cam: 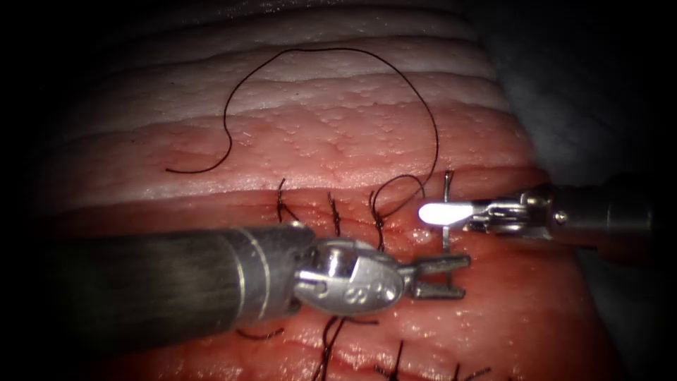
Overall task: Wound Closure
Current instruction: Insert left jaws into wound to widen
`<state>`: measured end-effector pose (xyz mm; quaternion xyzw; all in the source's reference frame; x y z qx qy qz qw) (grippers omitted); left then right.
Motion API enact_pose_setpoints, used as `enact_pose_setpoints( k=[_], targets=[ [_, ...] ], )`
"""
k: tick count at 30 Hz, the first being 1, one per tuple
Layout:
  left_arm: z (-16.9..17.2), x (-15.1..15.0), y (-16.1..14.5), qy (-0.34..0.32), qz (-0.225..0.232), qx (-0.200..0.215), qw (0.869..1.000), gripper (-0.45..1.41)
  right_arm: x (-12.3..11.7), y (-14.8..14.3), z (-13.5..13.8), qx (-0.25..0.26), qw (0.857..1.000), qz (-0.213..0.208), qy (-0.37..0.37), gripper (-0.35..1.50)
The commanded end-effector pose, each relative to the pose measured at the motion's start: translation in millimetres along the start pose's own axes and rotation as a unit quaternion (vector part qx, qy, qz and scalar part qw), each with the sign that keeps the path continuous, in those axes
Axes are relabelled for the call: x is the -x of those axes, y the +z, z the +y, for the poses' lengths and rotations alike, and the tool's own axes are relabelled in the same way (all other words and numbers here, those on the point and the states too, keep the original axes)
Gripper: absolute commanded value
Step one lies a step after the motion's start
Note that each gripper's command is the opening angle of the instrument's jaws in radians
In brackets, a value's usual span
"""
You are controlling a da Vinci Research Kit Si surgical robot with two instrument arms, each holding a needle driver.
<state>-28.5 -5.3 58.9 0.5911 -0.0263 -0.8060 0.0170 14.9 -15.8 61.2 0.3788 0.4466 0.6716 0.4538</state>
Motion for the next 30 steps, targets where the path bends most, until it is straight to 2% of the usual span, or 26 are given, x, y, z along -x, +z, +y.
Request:
enact_pose_setpoints(
  k=[1,3,6,7,8,10,11,12,13,16,18,23,25,30],
  targets=[
    [0.0,0.2,0.5,-0.021,0.001,0.001,1.000,1.04,-0.5,0.3,0.6,-0.015,1.000,0.013,-0.018,-0.35],
    [0.1,0.0,0.3,-0.039,0.002,0.002,0.999,1.08,-1.2,-0.1,1.2,-0.021,0.998,0.033,-0.049,-0.35],
    [0.3,-0.3,-0.1,-0.074,0.003,0.005,0.997,1.14,-1.8,-0.4,2.0,-0.021,0.995,0.037,-0.089,-0.35],
    [0.4,-0.3,-0.3,-0.080,0.004,0.005,0.997,1.14,-1.9,-0.5,2.1,-0.023,0.994,0.038,-0.104,-0.35],
    [0.4,-0.4,-0.6,-0.094,0.005,0.007,0.995,1.06,-2.0,-0.6,2.3,-0.024,0.992,0.040,-0.116,-0.35],
    [0.4,-0.1,-1.1,-0.118,0.006,0.010,0.993,0.52,-2.1,-0.9,2.4,-0.034,0.988,0.050,-0.141,-0.35],
    [0.2,0.2,-1.4,-0.129,0.006,0.013,0.991,0.19,-2.1,-1.0,2.4,-0.039,0.984,0.059,-0.166,-0.35],
    [0.1,0.5,-1.6,-0.135,0.006,0.018,0.991,0.00,-2.1,-1.2,2.4,-0.044,0.981,0.063,-0.180,-0.35],
    [-0.1,0.9,-1.7,-0.135,0.001,0.023,0.991,-0.15,-2.1,-1.3,2.4,-0.046,0.977,0.065,-0.197,-0.35],
    [-0.5,2.3,-1.7,-0.158,-0.029,0.040,0.986,-0.37,-1.9,-1.6,2.3,-0.057,0.973,0.068,-0.214,-0.35],
    [-0.9,3.4,-1.4,-0.176,-0.046,0.050,0.982,-0.45,-1.8,-1.9,2.2,-0.060,0.970,0.067,-0.225,-0.35],
    [-1.9,6.5,-0.4,-0.209,-0.088,0.083,0.970,-0.45,-1.6,-2.6,1.9,-0.069,0.955,0.060,-0.283,-0.35],
    [-2.4,8.0,0.1,-0.215,-0.098,0.089,0.968,-0.45,-1.7,-3.0,1.9,-0.106,0.949,0.051,-0.292,-0.35],
    [-2.6,10.9,1.7,-0.219,-0.136,0.112,0.960,-0.45,-2.0,-3.4,1.7,-0.125,0.936,0.078,-0.321,-0.35]
  ],
)
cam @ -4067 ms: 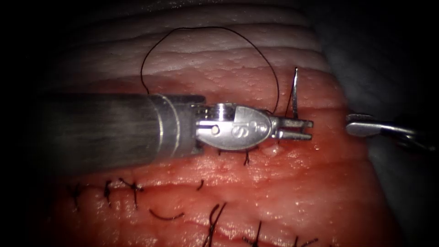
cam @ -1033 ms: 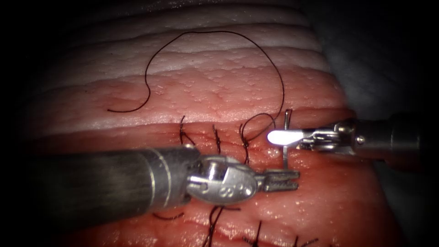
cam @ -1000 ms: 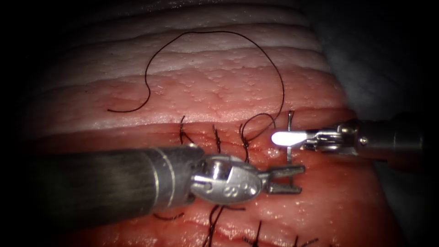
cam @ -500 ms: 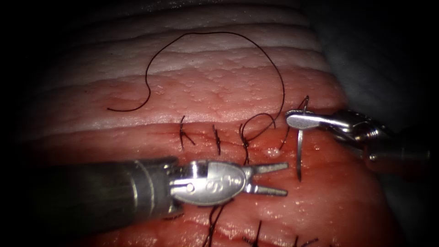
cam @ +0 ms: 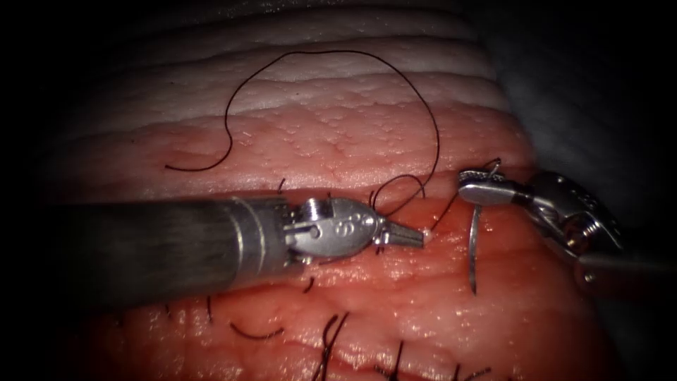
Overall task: Wound Closure
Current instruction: Insert left jaws into wound to widen, then push needle through skin below incision
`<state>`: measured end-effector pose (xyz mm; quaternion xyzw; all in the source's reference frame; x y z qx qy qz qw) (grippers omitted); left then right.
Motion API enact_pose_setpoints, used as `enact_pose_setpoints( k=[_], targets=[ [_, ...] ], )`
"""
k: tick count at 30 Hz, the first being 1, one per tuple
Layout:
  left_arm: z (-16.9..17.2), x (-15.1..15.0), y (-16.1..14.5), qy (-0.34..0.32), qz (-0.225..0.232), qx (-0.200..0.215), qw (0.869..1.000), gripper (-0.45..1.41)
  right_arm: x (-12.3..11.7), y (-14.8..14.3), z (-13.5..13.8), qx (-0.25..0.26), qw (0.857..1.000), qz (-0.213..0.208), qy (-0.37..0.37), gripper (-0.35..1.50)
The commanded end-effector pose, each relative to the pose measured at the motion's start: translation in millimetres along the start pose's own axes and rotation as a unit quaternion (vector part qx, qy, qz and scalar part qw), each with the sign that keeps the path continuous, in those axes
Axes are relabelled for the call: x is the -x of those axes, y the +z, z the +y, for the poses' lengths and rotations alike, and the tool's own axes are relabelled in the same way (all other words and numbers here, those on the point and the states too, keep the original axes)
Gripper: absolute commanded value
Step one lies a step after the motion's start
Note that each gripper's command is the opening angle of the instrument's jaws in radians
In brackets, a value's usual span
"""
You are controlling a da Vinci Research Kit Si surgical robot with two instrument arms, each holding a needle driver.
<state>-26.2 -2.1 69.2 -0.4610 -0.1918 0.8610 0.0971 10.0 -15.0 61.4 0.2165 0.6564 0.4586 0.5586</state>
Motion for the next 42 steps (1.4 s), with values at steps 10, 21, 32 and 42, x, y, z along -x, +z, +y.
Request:
enact_pose_setpoints(
  k=[10,21,32,42],
  targets=[
    [-2.7,2.4,3.8,-0.006,-0.083,0.028,0.996,-0.45,0.9,1.4,-0.5,-0.017,0.999,0.010,-0.037,-0.35],
    [-5.9,5.0,5.8,-0.016,-0.134,0.036,0.990,-0.45,1.4,2.5,-0.7,-0.026,0.996,0.013,-0.081,-0.35],
    [-4.8,8.3,7.1,-0.021,-0.196,0.074,0.978,-0.45,0.4,3.5,2.1,-0.024,0.983,0.033,-0.178,-0.35],
    [-3.1,7.1,5.9,-0.022,-0.202,0.094,0.975,-0.15,0.1,4.6,4.9,-0.002,0.964,0.055,-0.259,-0.35]
  ],
)
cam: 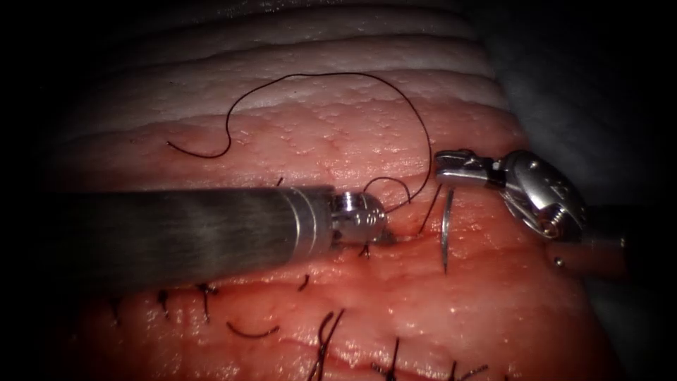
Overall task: Wound Closure
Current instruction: Push needle through skin below incision
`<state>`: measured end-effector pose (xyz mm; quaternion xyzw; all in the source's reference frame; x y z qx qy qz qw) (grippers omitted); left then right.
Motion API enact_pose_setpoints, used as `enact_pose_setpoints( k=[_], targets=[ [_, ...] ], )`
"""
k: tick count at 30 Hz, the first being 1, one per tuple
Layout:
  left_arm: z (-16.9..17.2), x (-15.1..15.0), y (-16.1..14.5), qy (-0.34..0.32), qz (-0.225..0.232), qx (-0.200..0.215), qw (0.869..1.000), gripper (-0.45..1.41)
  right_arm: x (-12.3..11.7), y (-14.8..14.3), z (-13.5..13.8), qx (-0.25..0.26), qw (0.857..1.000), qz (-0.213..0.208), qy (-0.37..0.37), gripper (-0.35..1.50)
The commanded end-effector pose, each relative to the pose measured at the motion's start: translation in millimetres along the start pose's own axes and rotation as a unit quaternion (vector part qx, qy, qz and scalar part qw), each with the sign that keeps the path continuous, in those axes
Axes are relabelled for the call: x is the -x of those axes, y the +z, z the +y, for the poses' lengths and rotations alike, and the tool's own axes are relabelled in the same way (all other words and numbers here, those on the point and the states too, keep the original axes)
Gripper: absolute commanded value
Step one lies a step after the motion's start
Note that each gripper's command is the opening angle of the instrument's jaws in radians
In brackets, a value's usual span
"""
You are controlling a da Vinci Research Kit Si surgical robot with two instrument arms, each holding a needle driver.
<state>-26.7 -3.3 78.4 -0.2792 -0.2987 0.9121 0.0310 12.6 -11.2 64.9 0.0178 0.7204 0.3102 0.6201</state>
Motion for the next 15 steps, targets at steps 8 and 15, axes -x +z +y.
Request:
enact_pose_setpoints(
  k=[8,15],
  targets=[
    [0.1,-0.7,0.4,-0.010,0.002,-0.001,1.000,0.42,1.9,0.8,0.9,0.011,0.998,-0.016,-0.054,-0.35],
    [0.1,-0.7,0.4,-0.015,0.001,0.000,1.000,0.44,3.2,1.2,0.4,0.018,0.994,-0.024,-0.108,-0.35]
  ],
)
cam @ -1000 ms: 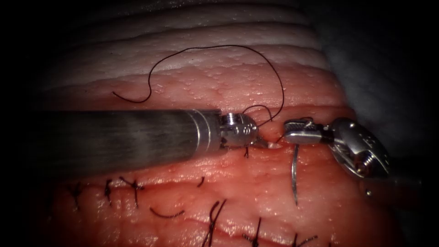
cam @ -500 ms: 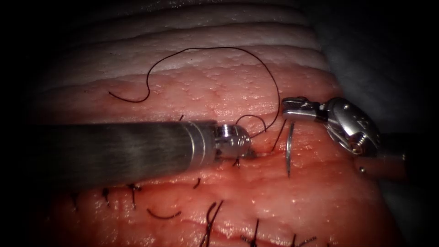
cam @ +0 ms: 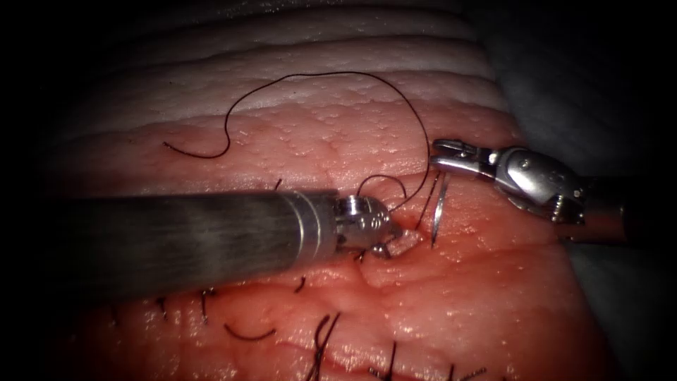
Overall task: Wound Closure
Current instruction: Push needle through skin below incision
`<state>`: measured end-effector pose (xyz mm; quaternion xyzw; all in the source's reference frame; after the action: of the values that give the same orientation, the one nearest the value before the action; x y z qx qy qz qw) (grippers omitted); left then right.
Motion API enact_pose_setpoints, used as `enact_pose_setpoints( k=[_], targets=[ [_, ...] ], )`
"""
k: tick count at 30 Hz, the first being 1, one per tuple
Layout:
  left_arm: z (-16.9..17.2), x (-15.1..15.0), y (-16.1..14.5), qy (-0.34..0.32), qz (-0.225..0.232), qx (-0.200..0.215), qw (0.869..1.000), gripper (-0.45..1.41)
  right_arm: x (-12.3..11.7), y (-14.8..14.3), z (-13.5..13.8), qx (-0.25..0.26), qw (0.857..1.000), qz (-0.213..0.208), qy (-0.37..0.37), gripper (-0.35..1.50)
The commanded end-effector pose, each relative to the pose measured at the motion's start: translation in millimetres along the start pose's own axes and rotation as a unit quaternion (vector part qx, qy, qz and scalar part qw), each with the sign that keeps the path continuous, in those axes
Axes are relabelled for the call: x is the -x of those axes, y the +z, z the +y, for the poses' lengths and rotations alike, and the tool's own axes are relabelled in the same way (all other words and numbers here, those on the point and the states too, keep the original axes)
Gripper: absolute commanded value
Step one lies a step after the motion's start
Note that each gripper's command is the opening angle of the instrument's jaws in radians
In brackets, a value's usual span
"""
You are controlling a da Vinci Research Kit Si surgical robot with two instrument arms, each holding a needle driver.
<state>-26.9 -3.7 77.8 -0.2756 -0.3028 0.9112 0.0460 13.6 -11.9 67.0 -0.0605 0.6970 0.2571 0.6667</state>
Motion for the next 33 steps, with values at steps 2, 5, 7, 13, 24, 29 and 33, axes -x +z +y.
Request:
enact_pose_setpoints(
  k=[2,5,7,13,24,29,33],
  targets=[
    [-0.4,-0.2,0.5,0.001,0.000,0.000,1.000,0.44,1.0,0.8,-0.2,0.000,1.000,0.001,-0.018,-0.35],
    [-0.3,-0.2,0.5,-0.002,0.000,0.000,1.000,0.39,1.2,1.2,-0.7,0.005,0.999,0.005,-0.040,-0.35],
    [-0.2,-0.1,0.6,-0.001,-0.002,0.000,1.000,0.37,1.2,1.6,-1.2,0.010,0.998,0.009,-0.053,-0.35],
    [-0.1,-0.1,0.7,0.000,0.000,0.000,1.000,0.36,0.9,2.5,-2.2,0.011,0.996,0.023,-0.083,-0.35],
    [-0.1,-0.2,0.6,0.000,0.007,-0.001,1.000,0.36,1.8,2.7,-3.6,-0.002,0.995,0.030,-0.096,-0.35],
    [-0.1,-0.2,0.1,0.000,0.012,0.002,1.000,0.37,3.3,1.8,-5.6,-0.031,0.994,0.030,-0.102,-0.35],
    [0.1,-0.3,-0.2,0.000,0.012,0.004,1.000,0.37,4.0,1.1,-6.8,-0.049,0.993,0.030,-0.107,-0.35]
  ],
)
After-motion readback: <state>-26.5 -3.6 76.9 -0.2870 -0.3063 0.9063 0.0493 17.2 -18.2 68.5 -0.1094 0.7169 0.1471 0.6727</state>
